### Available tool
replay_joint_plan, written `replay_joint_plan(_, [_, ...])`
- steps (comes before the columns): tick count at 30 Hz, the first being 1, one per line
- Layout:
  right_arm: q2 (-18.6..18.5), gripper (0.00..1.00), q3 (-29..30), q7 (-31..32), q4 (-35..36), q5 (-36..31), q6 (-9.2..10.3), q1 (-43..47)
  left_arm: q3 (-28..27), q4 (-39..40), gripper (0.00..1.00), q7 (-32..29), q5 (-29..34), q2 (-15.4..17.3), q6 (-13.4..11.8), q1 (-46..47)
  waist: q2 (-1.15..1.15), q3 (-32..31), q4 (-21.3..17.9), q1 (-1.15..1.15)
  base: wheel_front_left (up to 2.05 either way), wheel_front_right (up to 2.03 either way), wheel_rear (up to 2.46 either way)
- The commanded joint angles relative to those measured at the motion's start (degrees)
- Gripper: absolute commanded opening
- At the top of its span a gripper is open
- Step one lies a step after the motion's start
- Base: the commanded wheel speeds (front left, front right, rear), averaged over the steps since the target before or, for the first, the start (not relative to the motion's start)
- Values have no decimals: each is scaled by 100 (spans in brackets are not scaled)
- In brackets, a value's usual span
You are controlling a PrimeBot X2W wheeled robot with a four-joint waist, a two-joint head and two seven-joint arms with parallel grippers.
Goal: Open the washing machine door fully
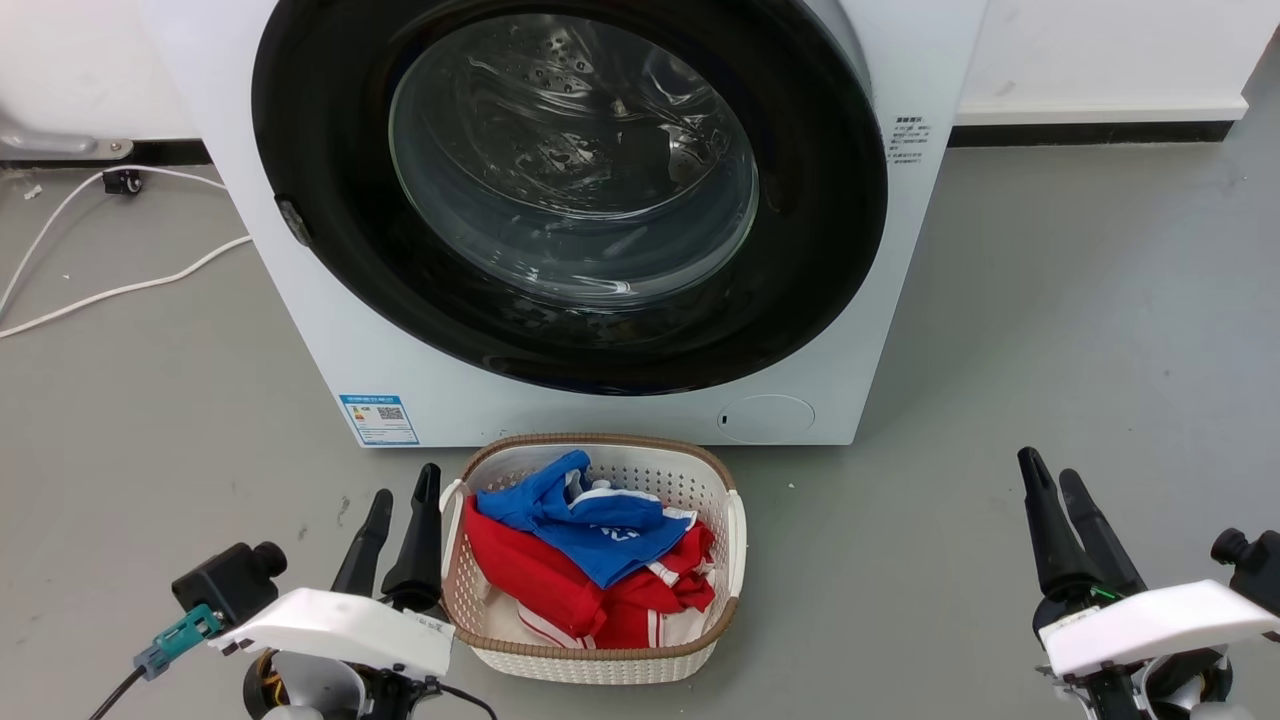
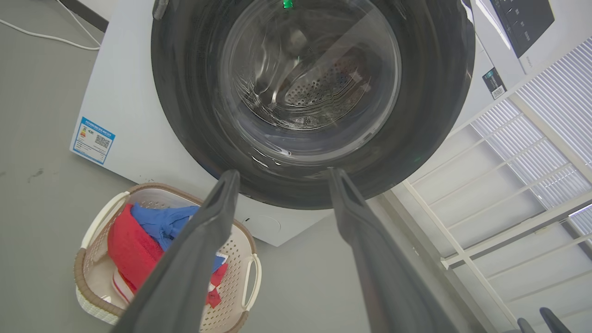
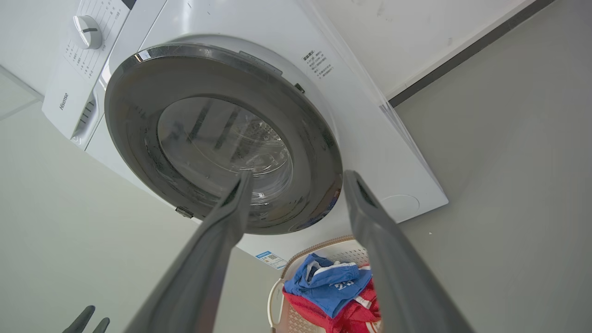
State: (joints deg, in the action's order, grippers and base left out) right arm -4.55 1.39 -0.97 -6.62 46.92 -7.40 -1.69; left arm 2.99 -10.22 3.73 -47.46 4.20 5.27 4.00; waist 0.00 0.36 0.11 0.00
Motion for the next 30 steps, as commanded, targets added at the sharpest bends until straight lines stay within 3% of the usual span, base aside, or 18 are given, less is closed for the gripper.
replay_joint_plan(1, [-61, 100, -19, -22, 143, -275, -10, -13, 60, 98, 100, 74, 286, 74, -44, 149, 0, -5, 4, 0, 0, 0, 0])
replay_joint_plan(30, [19, 100, 20, -30, 558, -2451, -12, 232, 702, 92, 100, 553, 2261, 368, -415, 249, 0, -15, -14, 0, 0, 0, 0])
